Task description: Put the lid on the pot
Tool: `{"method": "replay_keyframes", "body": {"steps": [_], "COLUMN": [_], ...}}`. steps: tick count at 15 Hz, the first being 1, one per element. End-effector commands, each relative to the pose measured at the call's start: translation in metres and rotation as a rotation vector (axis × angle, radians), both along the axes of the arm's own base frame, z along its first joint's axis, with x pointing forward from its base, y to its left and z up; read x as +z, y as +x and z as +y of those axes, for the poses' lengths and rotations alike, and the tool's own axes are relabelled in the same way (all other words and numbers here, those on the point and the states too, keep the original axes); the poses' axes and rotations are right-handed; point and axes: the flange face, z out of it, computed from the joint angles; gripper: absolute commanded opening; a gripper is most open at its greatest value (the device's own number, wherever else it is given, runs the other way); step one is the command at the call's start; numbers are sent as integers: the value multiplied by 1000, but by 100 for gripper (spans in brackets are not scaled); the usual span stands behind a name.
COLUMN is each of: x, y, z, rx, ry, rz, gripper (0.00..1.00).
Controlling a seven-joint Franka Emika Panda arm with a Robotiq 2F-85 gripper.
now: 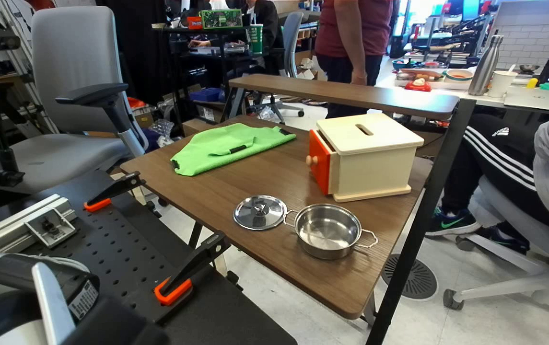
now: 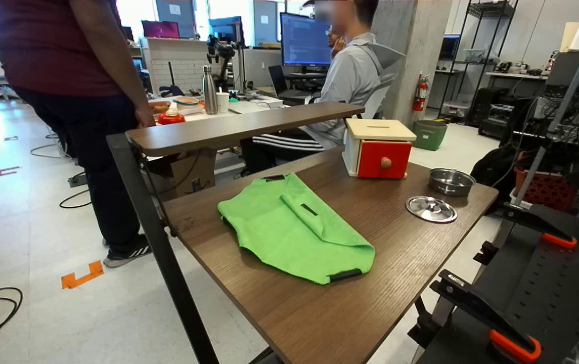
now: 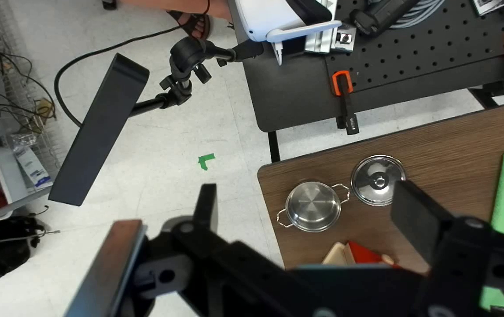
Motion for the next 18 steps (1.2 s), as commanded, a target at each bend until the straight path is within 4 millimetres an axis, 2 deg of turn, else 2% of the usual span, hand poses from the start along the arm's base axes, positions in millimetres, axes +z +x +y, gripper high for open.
{"method": "replay_keyframes", "body": {"steps": [1, 9, 14, 18], "x": [-19, -111, -167, -218], "y": [7, 38, 56, 70], "z": [10, 43, 72, 96], "rx": [9, 80, 125, 165], "ry": [-19, -4, 139, 211], "rz": [-44, -151, -257, -225], "gripper": [100, 100, 100, 100]}}
